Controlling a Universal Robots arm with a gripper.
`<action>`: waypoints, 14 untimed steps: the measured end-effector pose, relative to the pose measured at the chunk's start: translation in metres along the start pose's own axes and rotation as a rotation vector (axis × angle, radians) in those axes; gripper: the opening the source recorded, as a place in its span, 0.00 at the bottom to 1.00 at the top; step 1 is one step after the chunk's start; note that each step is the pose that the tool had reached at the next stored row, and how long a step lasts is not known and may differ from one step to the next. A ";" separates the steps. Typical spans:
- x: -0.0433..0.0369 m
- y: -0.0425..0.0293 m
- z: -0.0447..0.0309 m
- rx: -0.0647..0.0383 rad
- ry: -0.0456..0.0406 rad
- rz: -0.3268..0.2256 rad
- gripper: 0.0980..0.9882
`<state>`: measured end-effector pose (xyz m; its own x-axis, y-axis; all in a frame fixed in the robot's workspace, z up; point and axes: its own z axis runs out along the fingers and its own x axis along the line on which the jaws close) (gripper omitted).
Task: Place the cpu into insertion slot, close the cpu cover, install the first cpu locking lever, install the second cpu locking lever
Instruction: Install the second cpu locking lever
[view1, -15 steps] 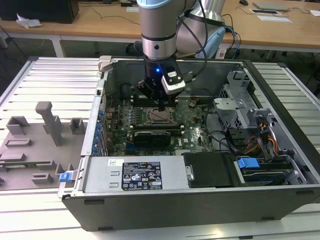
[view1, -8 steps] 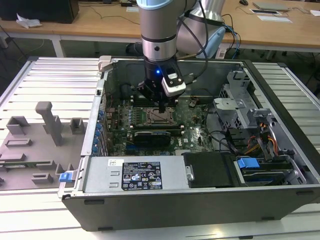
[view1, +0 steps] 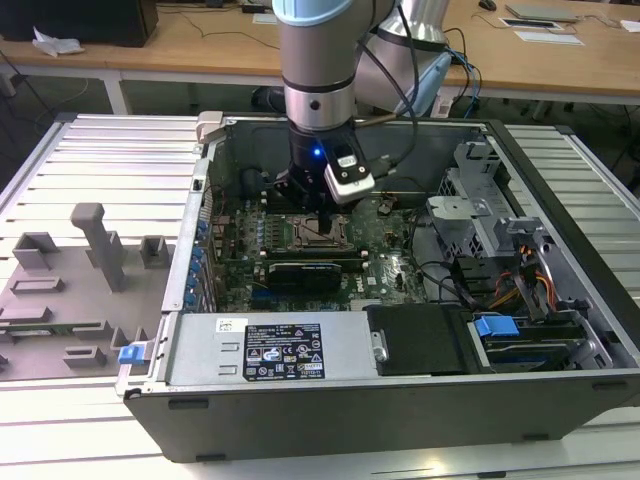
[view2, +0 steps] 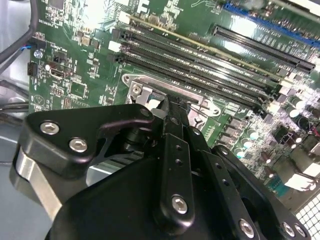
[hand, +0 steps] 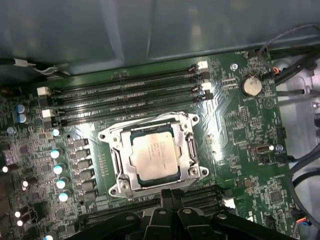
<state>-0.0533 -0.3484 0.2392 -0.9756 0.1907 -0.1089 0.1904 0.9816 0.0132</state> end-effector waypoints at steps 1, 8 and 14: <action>-0.0003 -0.0015 0.0000 0.000 0.0000 0.000 0.01; 0.0053 -0.0063 0.0034 -0.013 0.0024 -0.018 0.01; 0.0119 -0.0145 0.0095 -0.042 0.0078 -0.051 0.01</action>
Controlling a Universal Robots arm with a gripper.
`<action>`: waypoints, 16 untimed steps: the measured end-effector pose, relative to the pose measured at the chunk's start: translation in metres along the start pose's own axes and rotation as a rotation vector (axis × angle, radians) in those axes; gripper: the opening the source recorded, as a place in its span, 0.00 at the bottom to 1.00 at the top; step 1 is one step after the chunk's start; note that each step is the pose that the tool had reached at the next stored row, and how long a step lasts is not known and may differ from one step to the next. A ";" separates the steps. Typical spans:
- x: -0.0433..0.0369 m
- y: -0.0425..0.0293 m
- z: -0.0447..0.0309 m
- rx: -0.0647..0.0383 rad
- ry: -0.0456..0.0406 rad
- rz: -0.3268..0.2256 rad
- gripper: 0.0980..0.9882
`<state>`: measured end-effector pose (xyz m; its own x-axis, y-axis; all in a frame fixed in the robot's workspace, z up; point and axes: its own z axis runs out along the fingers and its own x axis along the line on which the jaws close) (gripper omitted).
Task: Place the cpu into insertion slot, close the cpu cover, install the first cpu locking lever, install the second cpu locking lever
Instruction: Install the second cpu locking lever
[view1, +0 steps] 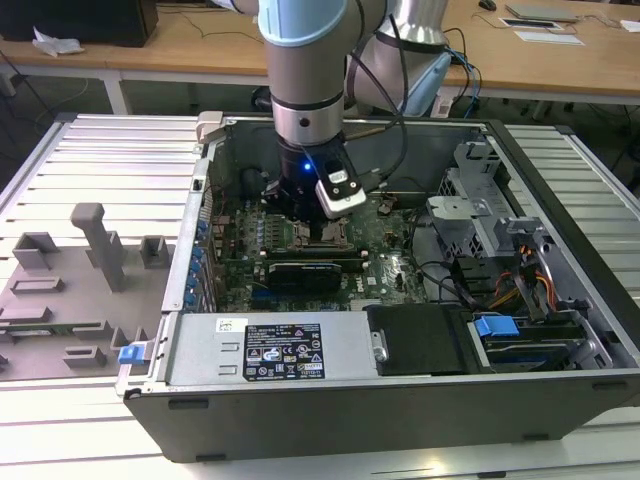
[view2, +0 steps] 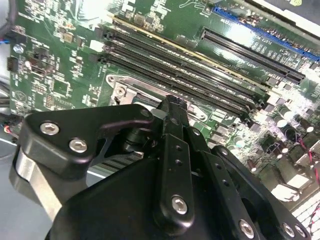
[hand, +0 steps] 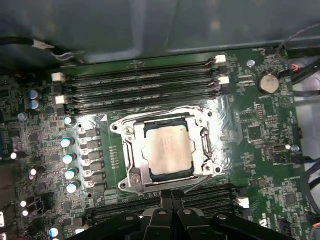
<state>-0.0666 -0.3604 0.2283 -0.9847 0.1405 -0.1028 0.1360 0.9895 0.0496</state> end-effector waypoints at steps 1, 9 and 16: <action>0.0015 -0.0009 0.0010 -0.007 0.0012 -0.005 0.01; 0.0079 -0.0082 0.0077 -0.061 0.0105 -0.055 0.01; 0.0132 -0.0239 0.0116 -0.119 0.0181 -0.070 0.01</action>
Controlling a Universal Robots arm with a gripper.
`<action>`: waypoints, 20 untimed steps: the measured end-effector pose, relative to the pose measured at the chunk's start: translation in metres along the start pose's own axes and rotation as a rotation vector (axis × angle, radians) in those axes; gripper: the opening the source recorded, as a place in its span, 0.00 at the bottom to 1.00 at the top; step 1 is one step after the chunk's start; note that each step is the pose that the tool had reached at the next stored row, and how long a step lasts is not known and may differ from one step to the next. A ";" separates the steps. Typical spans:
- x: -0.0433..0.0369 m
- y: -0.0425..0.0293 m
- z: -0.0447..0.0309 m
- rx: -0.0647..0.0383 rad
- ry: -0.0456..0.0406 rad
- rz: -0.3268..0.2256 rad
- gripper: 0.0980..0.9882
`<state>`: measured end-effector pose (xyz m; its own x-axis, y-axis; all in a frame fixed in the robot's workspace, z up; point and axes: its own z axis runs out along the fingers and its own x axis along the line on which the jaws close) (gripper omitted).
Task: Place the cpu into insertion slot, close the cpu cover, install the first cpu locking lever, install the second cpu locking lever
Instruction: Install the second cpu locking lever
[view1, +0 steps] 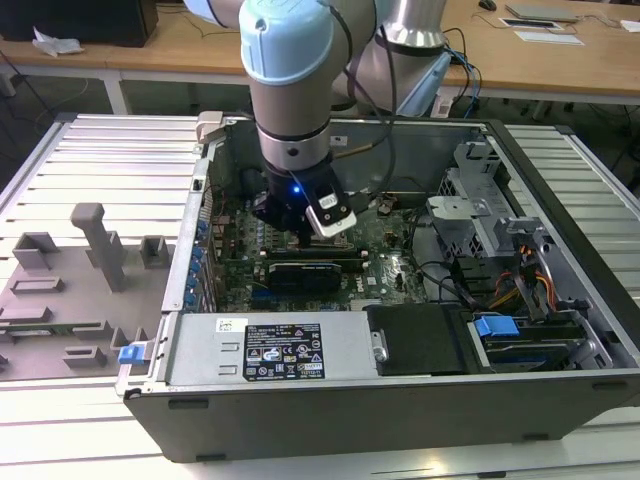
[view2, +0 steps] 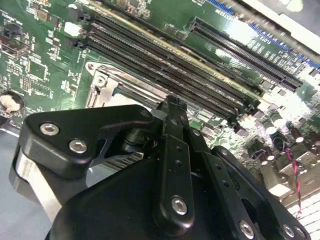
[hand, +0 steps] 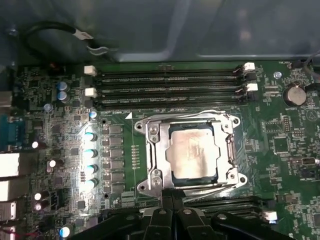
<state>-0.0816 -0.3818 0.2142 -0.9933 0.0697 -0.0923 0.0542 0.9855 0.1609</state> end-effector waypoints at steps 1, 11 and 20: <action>0.0007 -0.0020 0.0001 -0.007 0.0006 -0.001 0.01; 0.0108 -0.0168 0.0042 -0.098 0.0089 -0.012 0.01; 0.0127 -0.0165 0.0132 -0.114 0.0120 -0.021 0.01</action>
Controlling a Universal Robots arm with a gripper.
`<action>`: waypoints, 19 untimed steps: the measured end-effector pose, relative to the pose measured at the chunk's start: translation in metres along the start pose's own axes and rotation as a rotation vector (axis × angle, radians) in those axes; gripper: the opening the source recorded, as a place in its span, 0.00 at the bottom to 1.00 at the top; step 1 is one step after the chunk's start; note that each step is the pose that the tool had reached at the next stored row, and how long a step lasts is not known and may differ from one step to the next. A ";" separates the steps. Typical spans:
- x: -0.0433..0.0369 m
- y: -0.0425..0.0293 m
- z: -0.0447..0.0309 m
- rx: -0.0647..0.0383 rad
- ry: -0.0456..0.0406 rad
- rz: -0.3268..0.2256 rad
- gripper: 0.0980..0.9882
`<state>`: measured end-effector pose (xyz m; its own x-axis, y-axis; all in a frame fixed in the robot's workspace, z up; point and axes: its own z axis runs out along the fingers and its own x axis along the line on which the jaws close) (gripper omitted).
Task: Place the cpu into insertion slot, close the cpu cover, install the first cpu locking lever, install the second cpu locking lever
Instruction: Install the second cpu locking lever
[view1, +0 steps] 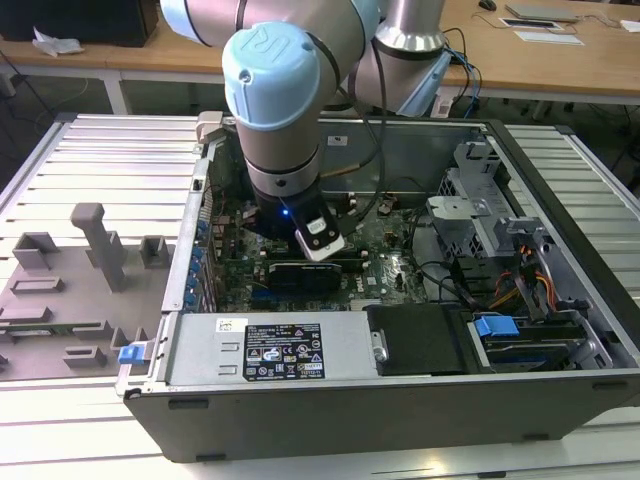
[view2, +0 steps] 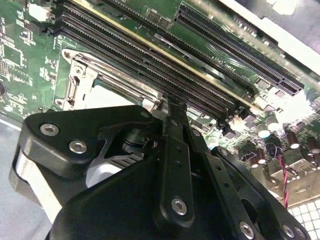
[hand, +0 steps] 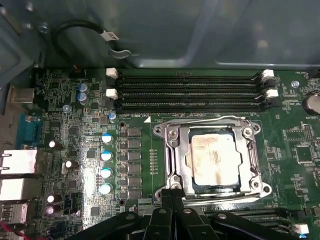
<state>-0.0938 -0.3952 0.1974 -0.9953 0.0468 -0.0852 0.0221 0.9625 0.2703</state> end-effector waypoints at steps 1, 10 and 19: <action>0.0004 0.0024 0.0007 0.000 0.0001 0.000 0.01; 0.0021 0.0116 -0.0185 0.031 -0.0004 -0.004 0.01; -0.0269 0.0133 -0.0219 0.070 0.0133 -0.003 0.01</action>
<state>-0.0688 -0.3895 0.2243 -0.9965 0.0407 -0.0730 0.0251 0.9790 0.2025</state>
